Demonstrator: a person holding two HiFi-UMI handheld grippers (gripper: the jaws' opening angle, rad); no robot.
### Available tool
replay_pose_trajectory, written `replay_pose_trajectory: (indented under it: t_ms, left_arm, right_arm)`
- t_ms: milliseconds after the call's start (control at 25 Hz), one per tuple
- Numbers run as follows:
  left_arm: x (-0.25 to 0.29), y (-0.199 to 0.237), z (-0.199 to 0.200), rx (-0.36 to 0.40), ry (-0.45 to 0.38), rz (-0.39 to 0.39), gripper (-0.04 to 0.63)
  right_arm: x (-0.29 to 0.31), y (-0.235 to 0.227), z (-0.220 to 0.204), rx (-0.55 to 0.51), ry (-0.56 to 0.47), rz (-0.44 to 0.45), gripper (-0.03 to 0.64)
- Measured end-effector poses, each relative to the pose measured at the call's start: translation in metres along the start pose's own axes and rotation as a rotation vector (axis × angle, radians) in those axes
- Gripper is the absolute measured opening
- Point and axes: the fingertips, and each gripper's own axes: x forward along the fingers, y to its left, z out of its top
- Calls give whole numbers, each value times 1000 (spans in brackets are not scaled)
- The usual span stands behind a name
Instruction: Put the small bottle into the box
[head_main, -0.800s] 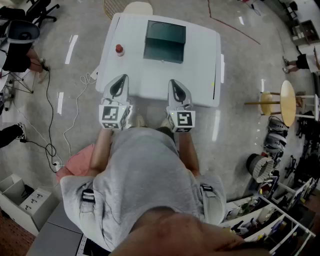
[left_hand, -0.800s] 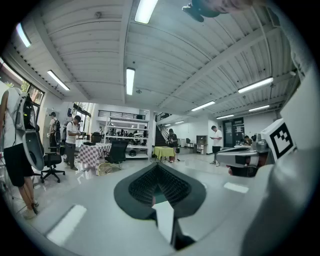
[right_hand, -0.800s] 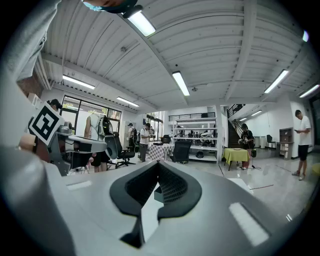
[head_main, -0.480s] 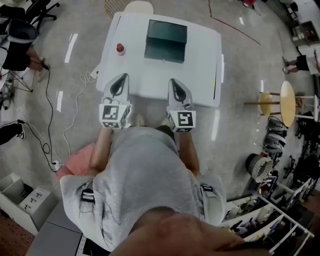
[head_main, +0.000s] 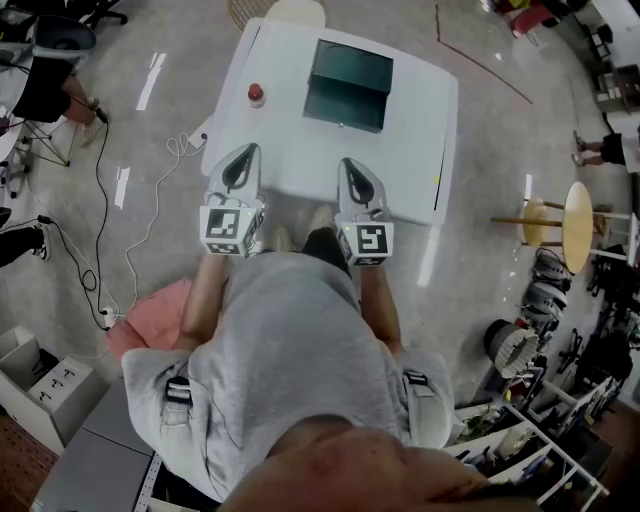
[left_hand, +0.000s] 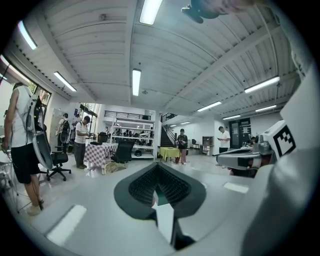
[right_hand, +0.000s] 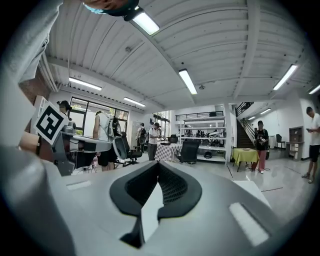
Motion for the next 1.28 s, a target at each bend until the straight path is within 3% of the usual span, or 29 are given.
replay_pose_trajectory:
  t_ms: [320, 800, 1280]
  left_arm:
    - [33, 25, 0, -22, 13, 90, 11]
    - [96, 82, -23, -70, 75, 241, 11]
    - [147, 105, -69, -124, 170, 283, 11]
  right_arm:
    - [52, -18, 3, 6, 4, 88, 3]
    - [155, -27, -16, 13, 97, 277, 3]
    - [220, -36, -51, 8, 195, 379, 3]
